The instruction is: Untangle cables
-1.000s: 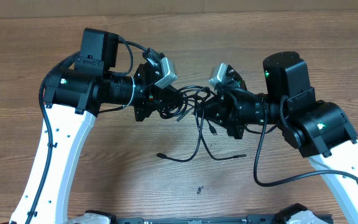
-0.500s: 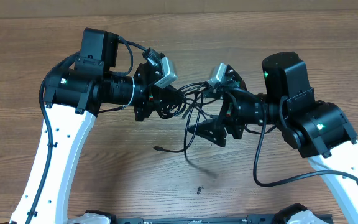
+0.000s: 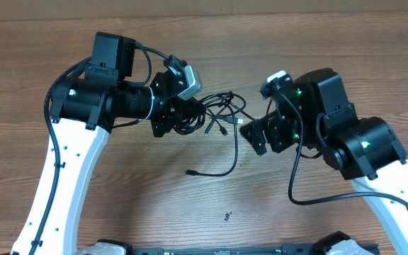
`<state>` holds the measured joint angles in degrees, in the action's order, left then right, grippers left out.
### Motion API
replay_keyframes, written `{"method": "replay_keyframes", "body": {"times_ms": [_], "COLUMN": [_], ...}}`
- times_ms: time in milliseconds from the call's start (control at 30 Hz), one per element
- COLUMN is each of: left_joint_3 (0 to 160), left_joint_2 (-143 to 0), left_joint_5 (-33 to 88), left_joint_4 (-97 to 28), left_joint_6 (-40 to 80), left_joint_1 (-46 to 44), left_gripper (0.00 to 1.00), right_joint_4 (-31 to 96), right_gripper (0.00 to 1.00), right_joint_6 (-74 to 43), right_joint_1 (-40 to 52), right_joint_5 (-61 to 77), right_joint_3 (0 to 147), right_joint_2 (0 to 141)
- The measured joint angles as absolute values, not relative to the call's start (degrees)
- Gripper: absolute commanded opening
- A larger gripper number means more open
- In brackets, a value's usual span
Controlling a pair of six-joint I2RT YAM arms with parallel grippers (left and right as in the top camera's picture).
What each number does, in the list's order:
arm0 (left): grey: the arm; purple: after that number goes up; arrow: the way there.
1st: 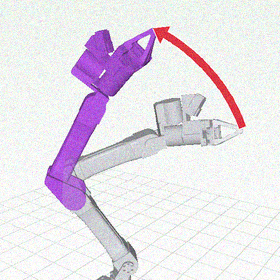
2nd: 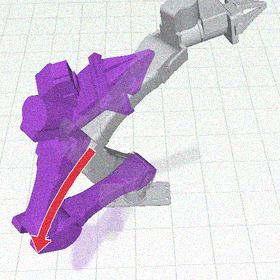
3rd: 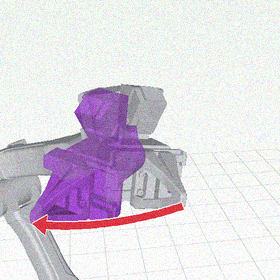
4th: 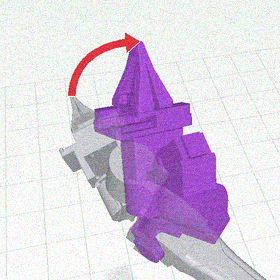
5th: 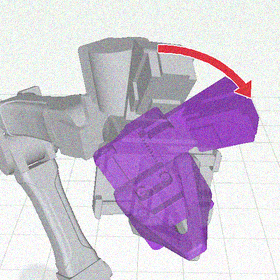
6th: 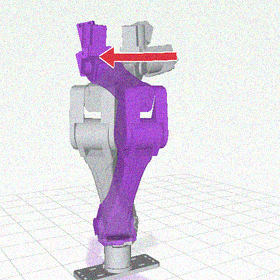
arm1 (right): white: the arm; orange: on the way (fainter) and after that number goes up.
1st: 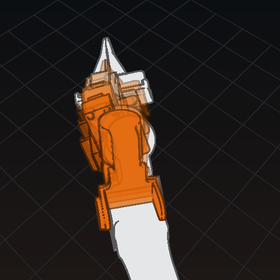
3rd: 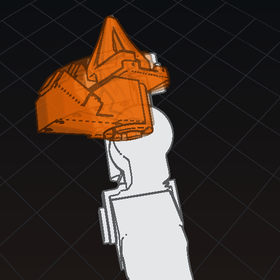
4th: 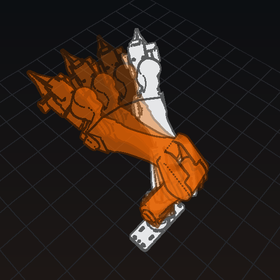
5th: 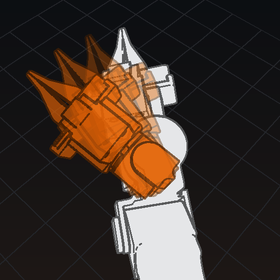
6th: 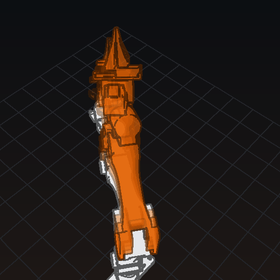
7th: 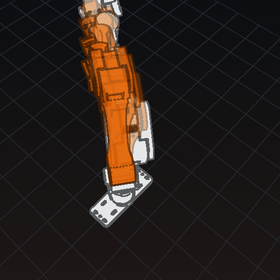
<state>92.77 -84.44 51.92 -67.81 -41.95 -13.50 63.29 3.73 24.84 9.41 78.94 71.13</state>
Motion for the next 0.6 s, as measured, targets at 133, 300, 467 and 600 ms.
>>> {"method": "replay_keyframes", "body": {"times_ms": [133, 300, 467, 600], "left_joint_3": [92.8, 92.8, 92.8, 92.8], "left_joint_2": [-84.4, -84.5, -84.5, -84.5], "left_joint_5": [51.6, 53.5, 59.5, 64.0], "left_joint_4": [-68.0, -68.2, -68.4, -68.4], "left_joint_6": [-42.0, -42.0, -42.2, -42.2], "left_joint_1": [-13.5, -13.5, -13.5, -13.5], "left_gripper": [0.04, 0.04, 0.04, 0.04], "right_joint_4": [58.3, 52.5, 53.0, 53.2], "right_gripper": [1.0, 1.0, 1.0, 0.97], "right_joint_6": [3.1, 9.6, 17.3, 19.7], "right_joint_1": [24.8, 24.8, 24.8, 24.8], "right_joint_5": [4.3, 9.4, 19.2, 22.4], "right_joint_3": [78.9, 78.9, 78.9, 78.9], "right_joint_2": [70.3, 68.7, 68.2, 68.2]}}
